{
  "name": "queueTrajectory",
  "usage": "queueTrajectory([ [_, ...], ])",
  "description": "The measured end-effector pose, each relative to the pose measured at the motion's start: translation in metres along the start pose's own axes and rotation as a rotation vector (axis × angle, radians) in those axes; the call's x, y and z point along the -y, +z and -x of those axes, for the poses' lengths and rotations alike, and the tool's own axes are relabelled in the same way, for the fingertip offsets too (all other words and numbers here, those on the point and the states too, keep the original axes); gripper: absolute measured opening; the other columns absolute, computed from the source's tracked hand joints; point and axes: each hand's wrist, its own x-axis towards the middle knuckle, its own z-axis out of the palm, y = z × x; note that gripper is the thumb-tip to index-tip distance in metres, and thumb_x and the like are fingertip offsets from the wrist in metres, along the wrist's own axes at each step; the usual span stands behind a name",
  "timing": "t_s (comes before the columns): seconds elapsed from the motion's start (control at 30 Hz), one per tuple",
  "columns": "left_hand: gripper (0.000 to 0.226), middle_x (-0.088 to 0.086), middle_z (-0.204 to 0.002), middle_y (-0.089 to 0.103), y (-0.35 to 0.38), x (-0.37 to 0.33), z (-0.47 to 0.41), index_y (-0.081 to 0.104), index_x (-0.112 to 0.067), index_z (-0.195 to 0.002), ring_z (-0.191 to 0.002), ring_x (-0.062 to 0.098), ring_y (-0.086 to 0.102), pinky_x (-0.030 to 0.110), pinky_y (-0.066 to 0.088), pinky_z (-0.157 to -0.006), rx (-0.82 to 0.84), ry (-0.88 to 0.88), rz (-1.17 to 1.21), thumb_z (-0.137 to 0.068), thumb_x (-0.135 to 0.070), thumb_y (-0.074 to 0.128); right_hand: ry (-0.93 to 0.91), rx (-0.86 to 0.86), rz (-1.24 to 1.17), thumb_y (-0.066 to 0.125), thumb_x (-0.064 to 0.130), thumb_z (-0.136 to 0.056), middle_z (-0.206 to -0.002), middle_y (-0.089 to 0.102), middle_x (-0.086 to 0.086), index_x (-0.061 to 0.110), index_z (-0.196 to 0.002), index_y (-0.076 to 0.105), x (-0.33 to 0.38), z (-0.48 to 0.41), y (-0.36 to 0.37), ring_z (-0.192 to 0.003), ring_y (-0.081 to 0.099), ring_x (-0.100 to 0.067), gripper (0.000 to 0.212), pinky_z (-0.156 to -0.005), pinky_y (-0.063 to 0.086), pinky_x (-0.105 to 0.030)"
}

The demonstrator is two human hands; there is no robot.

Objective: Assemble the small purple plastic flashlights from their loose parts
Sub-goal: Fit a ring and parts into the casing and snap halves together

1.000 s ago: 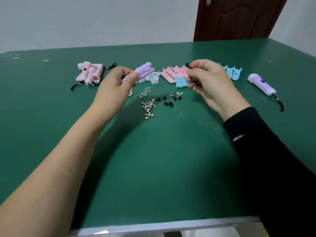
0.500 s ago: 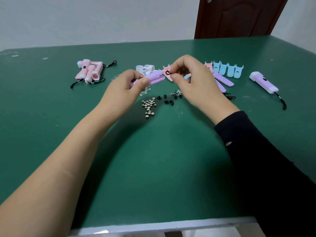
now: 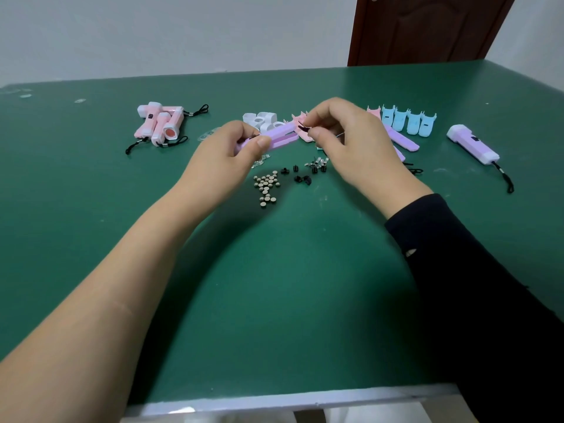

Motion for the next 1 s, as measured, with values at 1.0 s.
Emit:
queueTrajectory([
  [1.0, 0.020, -0.015, -0.082, 0.061, -0.002, -0.007, 0.002, 0.057, -0.020, -0.098, -0.067, 0.001, 0.048, 0.022, 0.038, -0.065, 0.059, -0.023, 0.069, -0.099, -0.038, 0.049, -0.105, -0.184, -0.128, 0.060, 0.014, -0.091, -0.087, 0.068, -0.007, 0.032, -0.084, 0.036, 0.010, 0.004, 0.003, -0.074, 0.059, -0.009, 0.031, -0.064, 0.034, -0.008],
])
